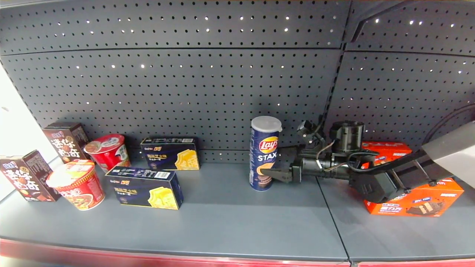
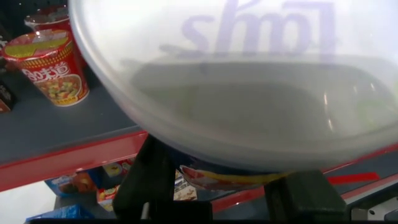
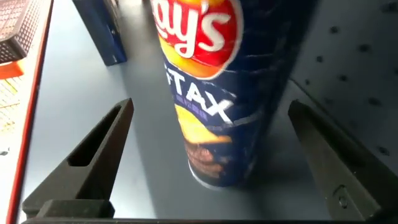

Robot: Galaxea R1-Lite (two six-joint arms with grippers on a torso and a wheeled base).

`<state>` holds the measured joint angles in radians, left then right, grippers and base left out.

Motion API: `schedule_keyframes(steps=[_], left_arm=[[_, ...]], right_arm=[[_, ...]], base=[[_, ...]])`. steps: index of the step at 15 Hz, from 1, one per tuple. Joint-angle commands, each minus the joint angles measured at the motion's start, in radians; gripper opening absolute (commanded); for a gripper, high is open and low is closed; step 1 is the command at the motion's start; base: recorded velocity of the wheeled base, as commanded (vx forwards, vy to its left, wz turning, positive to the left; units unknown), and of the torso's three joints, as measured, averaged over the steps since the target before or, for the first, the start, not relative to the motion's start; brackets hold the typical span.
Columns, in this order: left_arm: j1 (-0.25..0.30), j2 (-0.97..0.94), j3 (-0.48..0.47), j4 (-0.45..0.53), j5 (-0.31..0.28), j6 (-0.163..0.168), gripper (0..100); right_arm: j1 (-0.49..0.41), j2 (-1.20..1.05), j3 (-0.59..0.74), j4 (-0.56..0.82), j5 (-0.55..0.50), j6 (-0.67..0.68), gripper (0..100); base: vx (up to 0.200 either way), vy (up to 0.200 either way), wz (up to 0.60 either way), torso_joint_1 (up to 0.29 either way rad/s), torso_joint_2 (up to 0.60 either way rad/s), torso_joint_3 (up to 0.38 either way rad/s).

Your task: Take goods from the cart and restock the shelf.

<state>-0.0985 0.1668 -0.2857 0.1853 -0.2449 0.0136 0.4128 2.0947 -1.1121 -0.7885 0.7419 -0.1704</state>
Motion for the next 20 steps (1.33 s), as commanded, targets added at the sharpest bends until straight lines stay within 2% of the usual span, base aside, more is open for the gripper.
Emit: schedule_keyframes(steps=[1, 6, 7, 11, 12, 14, 16, 19, 20], left_arm=[[0.0, -0.001, 0.0, 0.0, 0.001, 0.0, 0], [0.002, -0.024, -0.01, 0.054, 0.003, 0.0, 0], [0.003, -0.056, -0.015, 0.103, 0.004, 0.0, 0], [0.003, -0.059, -0.013, 0.111, 0.004, 0.0, 0], [0.003, -0.059, -0.013, 0.111, 0.004, 0.0, 0], [0.002, -0.059, -0.007, 0.111, 0.004, 0.0, 0], [0.003, -0.061, -0.003, 0.108, 0.003, 0.0, 0], [0.002, -0.061, -0.001, 0.105, -0.001, 0.0, 0], [0.002, -0.061, -0.003, 0.105, -0.001, 0.0, 0]], right_arm=[[0.014, 0.051, -0.031, -0.001, 0.001, 0.0, 100], [0.032, 0.117, -0.104, -0.001, -0.001, 0.005, 100], [0.034, 0.151, -0.137, 0.0, -0.003, 0.006, 100], [0.04, 0.18, -0.156, -0.001, -0.003, 0.008, 100], [0.044, 0.18, -0.156, -0.003, -0.013, 0.009, 0], [0.063, 0.146, -0.144, 0.0, -0.029, 0.015, 0], [0.086, 0.091, -0.117, 0.006, -0.087, 0.026, 0], [0.155, -0.054, 0.002, 0.0, -0.205, 0.097, 0], [0.158, -0.059, 0.006, 0.0, -0.211, 0.098, 0]], base=[[0.0, 0.0, 0.0, 0.0, 0.0, 0.0], [0.0, 0.0, 0.0, 0.0, 0.0, 0.0], [0.0, 0.0, 0.0, 0.0, 0.0, 0.0], [0.0, 0.0, 0.0, 0.0, 0.0, 0.0], [0.0, 0.0, 0.0, 0.0, 0.0, 0.0], [0.0, 0.0, 0.0, 0.0, 0.0, 0.0], [0.0, 0.0, 0.0, 0.0, 0.0, 0.0], [0.0, 0.0, 0.0, 0.0, 0.0, 0.0], [0.0, 0.0, 0.0, 0.0, 0.0, 0.0]])
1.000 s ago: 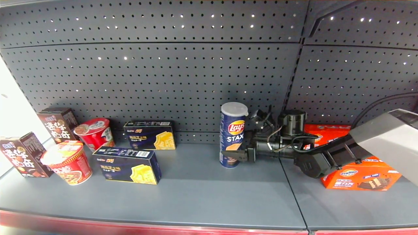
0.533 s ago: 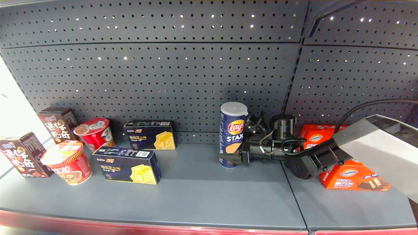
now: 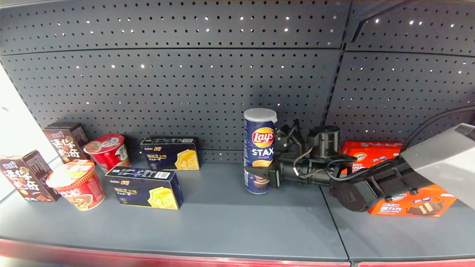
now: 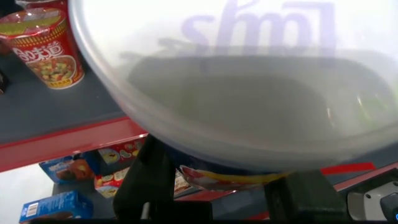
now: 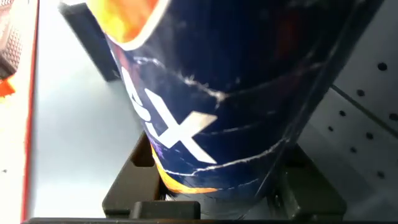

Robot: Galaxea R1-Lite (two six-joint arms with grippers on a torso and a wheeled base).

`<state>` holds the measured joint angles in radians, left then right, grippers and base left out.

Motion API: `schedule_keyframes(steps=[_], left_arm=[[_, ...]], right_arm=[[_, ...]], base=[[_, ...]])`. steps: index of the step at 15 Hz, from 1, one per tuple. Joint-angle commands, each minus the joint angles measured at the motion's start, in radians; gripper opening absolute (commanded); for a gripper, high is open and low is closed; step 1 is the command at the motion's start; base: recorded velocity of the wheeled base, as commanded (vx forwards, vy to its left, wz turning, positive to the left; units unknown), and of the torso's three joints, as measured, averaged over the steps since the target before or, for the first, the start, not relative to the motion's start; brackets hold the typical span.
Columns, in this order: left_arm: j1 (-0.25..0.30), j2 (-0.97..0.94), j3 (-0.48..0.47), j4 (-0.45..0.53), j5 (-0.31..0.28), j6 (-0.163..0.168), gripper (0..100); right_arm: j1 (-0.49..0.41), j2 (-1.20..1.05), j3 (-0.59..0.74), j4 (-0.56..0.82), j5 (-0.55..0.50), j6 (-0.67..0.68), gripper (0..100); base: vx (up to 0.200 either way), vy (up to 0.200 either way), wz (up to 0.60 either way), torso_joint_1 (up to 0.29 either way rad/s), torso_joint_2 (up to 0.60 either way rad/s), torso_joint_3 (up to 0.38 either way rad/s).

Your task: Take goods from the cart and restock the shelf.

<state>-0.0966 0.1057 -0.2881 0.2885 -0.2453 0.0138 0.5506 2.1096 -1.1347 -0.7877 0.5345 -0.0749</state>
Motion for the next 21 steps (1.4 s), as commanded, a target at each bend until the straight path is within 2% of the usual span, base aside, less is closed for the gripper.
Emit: schedule_keyframes(steps=[1, 3, 5, 8, 11, 14, 21], left_arm=[[0.0, 0.0, 0.0, -0.002, 0.001, 0.0, 0], [0.0, 0.0, -0.005, -0.003, 0.001, 0.0, 0], [0.0, 0.0, -0.002, -0.003, 0.001, 0.0, 0], [0.0, 0.0, 0.003, -0.003, 0.001, 0.0, 0], [0.0, 0.0, 0.018, -0.003, 0.001, 0.0, 0], [0.0, 0.0, 0.024, -0.003, 0.003, 0.0, 0], [0.001, 0.0, 0.021, -0.003, 0.004, 0.0, 0]], right_arm=[[0.041, -0.146, 0.098, -0.001, -0.041, 0.01, 0], [0.048, -0.235, 0.211, -0.01, -0.068, 0.0, 0], [0.052, -0.31, 0.332, -0.079, -0.097, -0.003, 0], [0.091, -0.344, 0.532, -0.26, -0.134, 0.0, 0], [0.121, -0.332, 0.655, -0.386, -0.183, 0.004, 0], [0.127, -0.322, 0.699, -0.406, -0.197, 0.006, 0], [0.121, -0.218, 0.679, -0.455, -0.199, 0.0, 0]], base=[[0.0, 0.0, 0.0, 0.0, 0.0, 0.0], [0.0, 0.0, 0.0, 0.0, 0.0, 0.0], [0.0, 0.0, 0.0, 0.0, 0.0, 0.0], [0.0, 0.0, 0.0, 0.0, 0.0, 0.0], [0.0, 0.0, 0.0, 0.0, 0.0, 0.0], [0.0, 0.0, 0.0, 0.0, 0.0, 0.0], [0.0, 0.0, 0.0, 0.0, 0.0, 0.0]])
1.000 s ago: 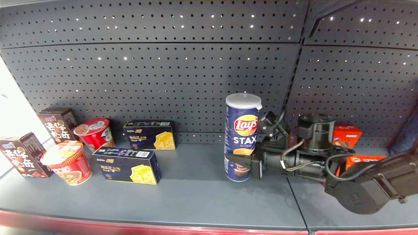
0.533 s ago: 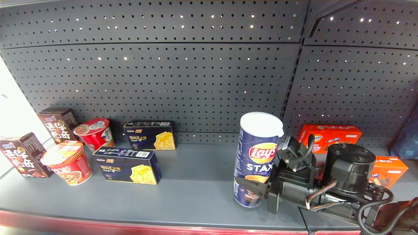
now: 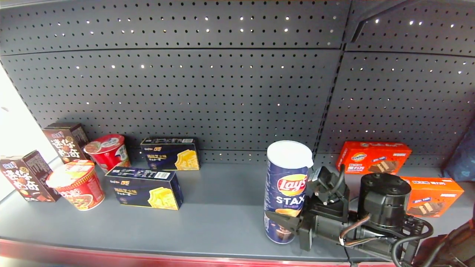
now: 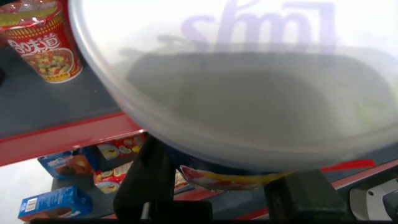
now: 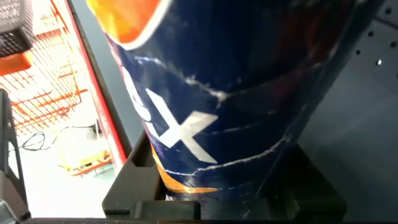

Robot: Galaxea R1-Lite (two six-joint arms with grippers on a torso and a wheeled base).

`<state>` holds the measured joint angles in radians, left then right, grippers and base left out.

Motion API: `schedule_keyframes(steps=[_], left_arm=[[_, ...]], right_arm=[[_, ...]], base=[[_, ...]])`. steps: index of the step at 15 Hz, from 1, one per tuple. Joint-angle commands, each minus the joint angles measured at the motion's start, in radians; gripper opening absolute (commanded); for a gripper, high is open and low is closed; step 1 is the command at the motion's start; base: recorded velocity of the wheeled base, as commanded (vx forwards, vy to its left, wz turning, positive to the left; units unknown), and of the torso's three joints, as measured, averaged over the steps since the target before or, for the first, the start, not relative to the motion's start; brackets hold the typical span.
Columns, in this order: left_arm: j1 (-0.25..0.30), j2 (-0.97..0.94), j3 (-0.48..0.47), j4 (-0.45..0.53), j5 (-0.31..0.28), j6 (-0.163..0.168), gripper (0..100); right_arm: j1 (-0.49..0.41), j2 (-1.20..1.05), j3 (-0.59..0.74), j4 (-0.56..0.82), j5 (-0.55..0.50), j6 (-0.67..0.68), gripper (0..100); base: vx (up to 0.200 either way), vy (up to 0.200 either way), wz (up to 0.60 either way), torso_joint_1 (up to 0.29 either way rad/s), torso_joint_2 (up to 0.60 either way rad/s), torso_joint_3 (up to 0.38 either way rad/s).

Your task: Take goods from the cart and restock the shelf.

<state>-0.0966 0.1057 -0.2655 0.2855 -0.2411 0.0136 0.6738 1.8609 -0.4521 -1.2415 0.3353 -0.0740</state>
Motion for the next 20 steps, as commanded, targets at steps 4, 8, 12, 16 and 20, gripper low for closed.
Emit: schedule_keyframes(steps=[4, 8, 12, 16, 20], left_arm=[[0.0, 0.0, 0.0, 0.0, 0.0, 0.0, 0], [0.0, 0.002, 0.002, 0.001, 0.0, 0.0, 0], [0.0, 0.0, 0.003, 0.001, 0.0, 0.0, 0], [0.0, 0.0, 0.002, 0.001, -0.001, 0.0, 0], [0.0, 0.0, 0.0, 0.0, -0.001, 0.0, 0]], right_arm=[[-0.003, 0.08, -0.033, -0.015, 0.001, -0.001, 0], [-0.007, 0.106, -0.046, -0.027, 0.001, -0.001, 0], [-0.005, 0.095, -0.034, -0.029, -0.009, -0.001, 100], [-0.003, 0.024, 0.043, -0.029, -0.038, -0.001, 100], [-0.008, -0.094, 0.176, -0.027, -0.047, -0.001, 100]], base=[[0.0, 0.0, 0.0, 0.0, 0.0, 0.0], [0.0, 0.0, 0.0, 0.0, 0.0, 0.0], [0.0, 0.0, 0.0, 0.0, 0.0, 0.0], [0.0, 0.0, 0.0, 0.0, 0.0, 0.0], [0.0, 0.0, 0.0, 0.0, 0.0, 0.0]])
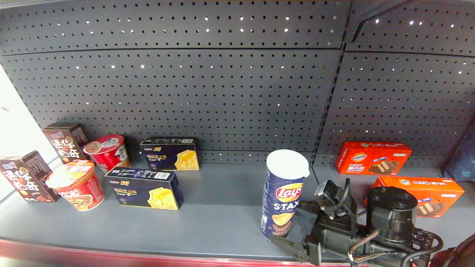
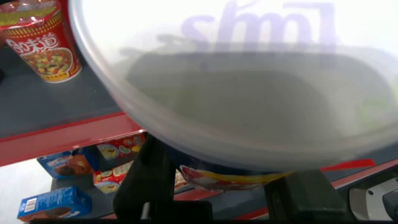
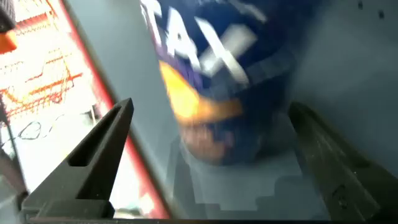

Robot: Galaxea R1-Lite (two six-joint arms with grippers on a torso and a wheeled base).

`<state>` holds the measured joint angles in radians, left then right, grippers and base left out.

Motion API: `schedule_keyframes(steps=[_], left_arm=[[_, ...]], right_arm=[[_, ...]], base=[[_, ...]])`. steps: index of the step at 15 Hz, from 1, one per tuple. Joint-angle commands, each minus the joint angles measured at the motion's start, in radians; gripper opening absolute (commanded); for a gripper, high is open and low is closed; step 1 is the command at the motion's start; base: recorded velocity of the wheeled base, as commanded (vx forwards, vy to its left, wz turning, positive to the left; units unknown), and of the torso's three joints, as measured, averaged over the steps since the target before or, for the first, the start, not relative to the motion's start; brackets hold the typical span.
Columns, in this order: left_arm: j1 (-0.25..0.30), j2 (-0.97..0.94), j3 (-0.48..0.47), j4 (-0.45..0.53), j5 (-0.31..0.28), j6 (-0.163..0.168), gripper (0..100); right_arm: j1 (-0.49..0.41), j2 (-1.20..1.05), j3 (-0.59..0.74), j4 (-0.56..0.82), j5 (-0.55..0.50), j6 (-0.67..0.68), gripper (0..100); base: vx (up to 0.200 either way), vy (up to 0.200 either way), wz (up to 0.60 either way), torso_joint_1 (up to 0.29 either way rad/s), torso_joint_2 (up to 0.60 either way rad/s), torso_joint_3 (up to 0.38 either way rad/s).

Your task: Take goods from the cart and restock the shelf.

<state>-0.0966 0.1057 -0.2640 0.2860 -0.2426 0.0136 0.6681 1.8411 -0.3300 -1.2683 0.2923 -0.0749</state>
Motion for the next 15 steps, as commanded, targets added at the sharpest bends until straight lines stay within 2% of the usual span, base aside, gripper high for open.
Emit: schedule_keyframes(steps=[1, 6, 11, 15], left_arm=[[0.0, 0.0, -0.003, -0.001, 0.0, 0.0, 0], [0.001, 0.0, -0.015, -0.002, 0.002, 0.0, 0], [0.001, 0.0, -0.017, -0.002, 0.0, 0.0, 0], [0.0, 0.0, -0.015, -0.002, 0.0, 0.0, 0]], right_arm=[[-0.002, -0.094, 0.069, 0.0, -0.01, 0.001, 100], [-0.091, -0.148, 0.12, 0.021, -0.048, 0.0, 100], [-0.182, -0.091, 0.057, 0.052, -0.055, -0.002, 100], [-0.189, -0.033, 0.003, 0.05, -0.055, -0.002, 100]], base=[[0.0, 0.0, 0.0, 0.0, 0.0, 0.0], [0.0, 0.0, 0.0, 0.0, 0.0, 0.0], [0.0, 0.0, 0.0, 0.0, 0.0, 0.0], [0.0, 0.0, 0.0, 0.0, 0.0, 0.0]])
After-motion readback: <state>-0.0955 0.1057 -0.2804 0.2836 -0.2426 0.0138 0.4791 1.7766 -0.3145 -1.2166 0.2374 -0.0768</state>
